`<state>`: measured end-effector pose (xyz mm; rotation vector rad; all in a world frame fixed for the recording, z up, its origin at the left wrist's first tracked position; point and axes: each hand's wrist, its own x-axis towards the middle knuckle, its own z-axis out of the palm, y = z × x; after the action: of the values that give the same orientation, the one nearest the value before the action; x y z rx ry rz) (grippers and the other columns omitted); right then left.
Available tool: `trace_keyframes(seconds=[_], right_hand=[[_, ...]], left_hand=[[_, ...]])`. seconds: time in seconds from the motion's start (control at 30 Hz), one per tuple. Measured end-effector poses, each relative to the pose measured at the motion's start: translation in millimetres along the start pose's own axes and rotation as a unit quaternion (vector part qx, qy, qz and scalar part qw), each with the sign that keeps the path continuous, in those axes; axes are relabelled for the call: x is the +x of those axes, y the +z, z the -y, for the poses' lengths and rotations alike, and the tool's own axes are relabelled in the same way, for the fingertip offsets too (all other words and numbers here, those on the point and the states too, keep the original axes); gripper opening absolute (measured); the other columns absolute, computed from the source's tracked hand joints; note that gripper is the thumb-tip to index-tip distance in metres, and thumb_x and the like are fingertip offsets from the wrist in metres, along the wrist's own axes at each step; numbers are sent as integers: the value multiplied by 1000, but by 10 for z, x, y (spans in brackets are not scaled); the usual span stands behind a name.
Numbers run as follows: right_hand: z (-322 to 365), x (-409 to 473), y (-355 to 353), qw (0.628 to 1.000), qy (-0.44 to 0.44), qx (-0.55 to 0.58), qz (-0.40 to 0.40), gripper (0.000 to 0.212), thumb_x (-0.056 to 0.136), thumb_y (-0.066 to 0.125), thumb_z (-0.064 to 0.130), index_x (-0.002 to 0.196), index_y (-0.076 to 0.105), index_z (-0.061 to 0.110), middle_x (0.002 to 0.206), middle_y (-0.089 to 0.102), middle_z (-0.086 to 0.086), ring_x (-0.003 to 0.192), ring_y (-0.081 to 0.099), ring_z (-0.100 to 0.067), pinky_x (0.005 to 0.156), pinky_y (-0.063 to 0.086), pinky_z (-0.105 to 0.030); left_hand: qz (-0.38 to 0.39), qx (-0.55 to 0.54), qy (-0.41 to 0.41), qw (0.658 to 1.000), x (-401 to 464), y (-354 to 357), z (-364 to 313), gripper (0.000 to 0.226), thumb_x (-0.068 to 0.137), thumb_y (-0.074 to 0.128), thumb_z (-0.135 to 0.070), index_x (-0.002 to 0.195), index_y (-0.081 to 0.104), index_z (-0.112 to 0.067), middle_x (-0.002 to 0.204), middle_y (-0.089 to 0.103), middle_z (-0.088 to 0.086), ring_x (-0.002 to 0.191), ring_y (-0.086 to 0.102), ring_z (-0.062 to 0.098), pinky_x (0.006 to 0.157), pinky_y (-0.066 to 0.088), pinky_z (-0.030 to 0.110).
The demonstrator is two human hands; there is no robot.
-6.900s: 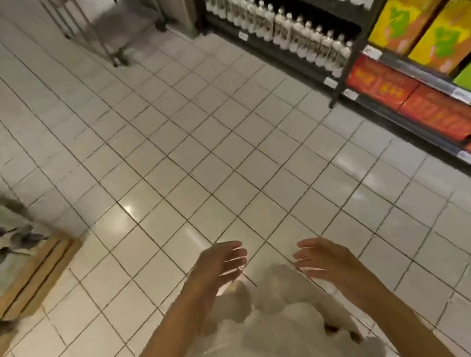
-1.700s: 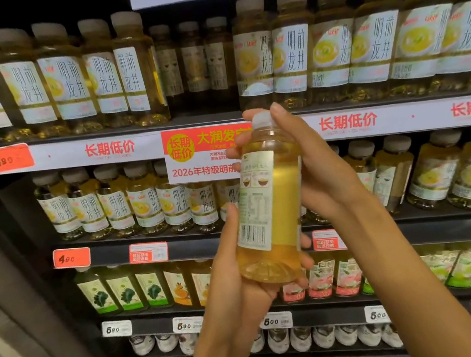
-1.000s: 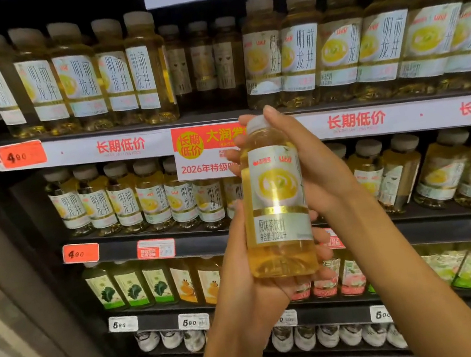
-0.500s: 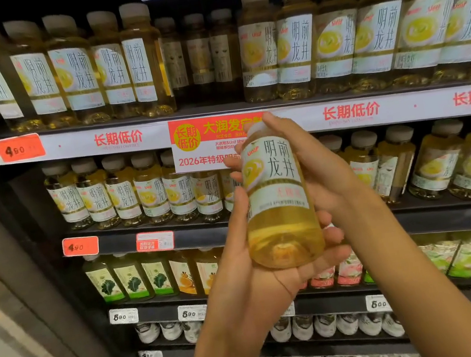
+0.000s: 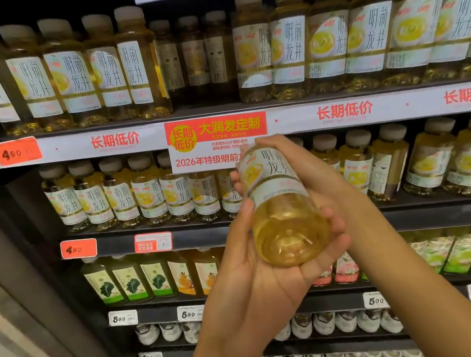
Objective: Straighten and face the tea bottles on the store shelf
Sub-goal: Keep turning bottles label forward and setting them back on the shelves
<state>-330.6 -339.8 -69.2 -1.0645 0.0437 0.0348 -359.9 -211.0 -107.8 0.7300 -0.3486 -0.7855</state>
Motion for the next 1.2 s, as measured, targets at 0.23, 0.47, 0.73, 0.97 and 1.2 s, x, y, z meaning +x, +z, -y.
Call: trace_keyframes(seconds=[0.23, 0.47, 0.73, 0.97, 1.2], right_hand=[[388, -172, 56, 938, -271, -215, 21, 16, 93, 54, 22, 108, 61, 20, 89, 68, -3, 92, 65, -28, 80, 54, -40], [293, -290, 131, 915, -290, -281, 3, 32, 93, 48, 36, 121, 54, 23, 114, 69, 0, 109, 65, -16, 91, 51, -35], [188, -453, 24, 901, -301, -305, 71, 51, 79, 71, 17, 126, 51, 22, 115, 68, 2, 108, 65, -13, 84, 53, -23], [138, -490, 18, 859, -344, -365, 102, 56, 72, 74, 1, 123, 52, 6, 119, 60, -9, 113, 59, -21, 94, 50, -33], [168, -477, 53, 831, -365, -402, 123, 55, 68, 75, -5, 116, 53, 9, 118, 57, -12, 114, 56, -23, 95, 50, -37]], left_hand=[[49, 91, 69, 992, 23, -306, 67, 77, 67, 82, -47, 130, 55, -11, 119, 66, 18, 104, 67, 30, 82, 56, 34], [-1, 293, 165, 942, -22, -281, 120, 52, 68, 76, -54, 117, 60, -44, 118, 69, -7, 114, 62, 13, 93, 51, 27], [-53, 381, 271, 882, 106, -413, 6, 65, 75, 77, -14, 129, 48, -37, 118, 67, -11, 109, 63, 5, 85, 51, 16], [-85, 473, 301, 824, 376, -383, -48, 66, 73, 81, -11, 118, 47, -45, 112, 62, -17, 103, 59, -6, 74, 48, 7], [-78, 503, 316, 801, 447, -388, -165, 62, 69, 76, -31, 112, 44, -62, 114, 62, -21, 108, 58, -4, 81, 50, 12]])
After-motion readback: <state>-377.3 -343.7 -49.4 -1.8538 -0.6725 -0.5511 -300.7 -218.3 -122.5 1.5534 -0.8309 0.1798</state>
